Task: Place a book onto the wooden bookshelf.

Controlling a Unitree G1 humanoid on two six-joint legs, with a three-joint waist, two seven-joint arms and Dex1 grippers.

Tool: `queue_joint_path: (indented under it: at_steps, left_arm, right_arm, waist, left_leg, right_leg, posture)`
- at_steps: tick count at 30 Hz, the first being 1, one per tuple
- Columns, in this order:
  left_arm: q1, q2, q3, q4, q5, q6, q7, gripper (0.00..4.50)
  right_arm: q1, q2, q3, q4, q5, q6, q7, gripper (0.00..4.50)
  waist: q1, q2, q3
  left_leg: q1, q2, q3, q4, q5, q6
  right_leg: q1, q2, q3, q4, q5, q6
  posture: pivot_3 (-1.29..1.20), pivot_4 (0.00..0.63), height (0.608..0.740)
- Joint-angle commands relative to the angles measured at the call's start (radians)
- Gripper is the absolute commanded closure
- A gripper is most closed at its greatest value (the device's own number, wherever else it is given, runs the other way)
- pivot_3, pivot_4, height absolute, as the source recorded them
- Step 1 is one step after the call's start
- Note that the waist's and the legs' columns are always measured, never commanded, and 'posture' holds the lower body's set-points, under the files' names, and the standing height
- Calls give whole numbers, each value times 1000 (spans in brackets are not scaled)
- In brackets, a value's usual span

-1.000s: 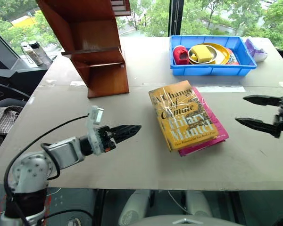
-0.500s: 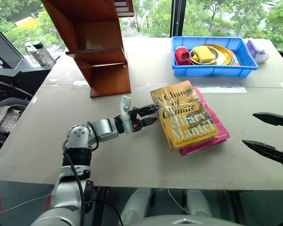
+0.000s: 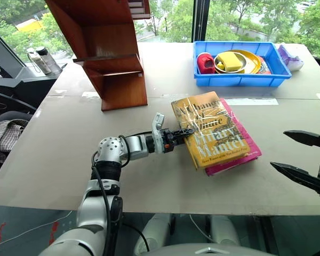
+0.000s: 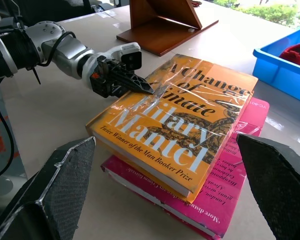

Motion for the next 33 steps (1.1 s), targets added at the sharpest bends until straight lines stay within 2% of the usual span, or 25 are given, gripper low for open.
queue_joint_path:
  at_steps: [1,8,10,12,14,15,20,23,27,33]
  left_arm:
    - [20,36,77,-78,-35,46,-14,4276]
    - [12,190,205,-348,-125,56,-17,4329]
    - [-23,254,192,-449,-71,13,-55,4329]
    - [-91,333,128,-573,65,-92,-124,4329]
    - [-150,439,-8,-671,302,-302,-264,4329]
    - [-184,487,-97,-692,468,-472,-337,4329]
    - [-405,563,-323,-531,1037,-1138,-472,4329]
    - [-508,604,-356,-425,1216,-1334,-493,4329]
    - [-602,707,-391,-343,1364,-1333,-595,4329]
    - [-651,885,-433,-311,1498,-1046,-829,4329]
  right_arm:
    - [-11,-2,15,1,16,-26,-12,0]
    - [-134,10,134,66,22,-66,-47,0]
    - [-187,13,178,91,18,-77,-59,0]
    - [-252,19,227,132,15,-90,-64,0]
    - [-312,29,276,173,5,-102,-65,0]
    - [-339,32,297,202,-7,-114,-56,0]
    - [-462,37,347,339,-46,-173,-15,0]
    - [-542,59,347,392,-28,-192,-28,0]
    - [-631,80,328,437,-13,-220,-41,0]
    - [-700,91,334,474,-38,-290,-19,0]
  waist:
    - [-1,0,0]
    - [2,-2,1]
    - [4,-2,1]
    - [5,-4,2]
    - [4,-7,4]
    - [4,-6,4]
    - [4,-6,4]
    - [-4,-7,5]
    - [-21,-6,5]
    - [-46,-6,6]
  left_leg:
    - [0,0,0,0,0,0]
    - [0,1,-1,0,0,0]
    - [-1,0,-1,0,0,0]
    - [-1,0,-1,0,0,0]
    - [-2,0,-1,0,0,-1]
    - [-2,0,-1,0,0,-1]
    - [-2,0,5,-3,0,-1]
    - [-3,0,4,-4,0,-1]
    - [-5,0,1,-7,0,-1]
    - [-6,0,1,-8,0,0]
  right_leg:
    - [0,0,0,0,0,0]
    - [0,0,0,0,0,0]
    - [0,0,-1,0,0,0]
    - [0,0,-1,0,0,0]
    - [0,0,-2,-1,0,0]
    - [0,0,-2,-1,0,0]
    - [0,-1,-2,-5,0,-1]
    - [-1,0,-2,-6,0,-1]
    - [-5,0,0,-6,0,0]
    - [-8,0,-1,-4,-1,1]
  posture:
    - [0,150,740]
    - [0,150,740]
    - [0,150,740]
    - [0,150,740]
    - [0,150,740]
    - [0,150,740]
    - [0,150,740]
    - [0,150,740]
    - [0,150,740]
    - [0,150,740]
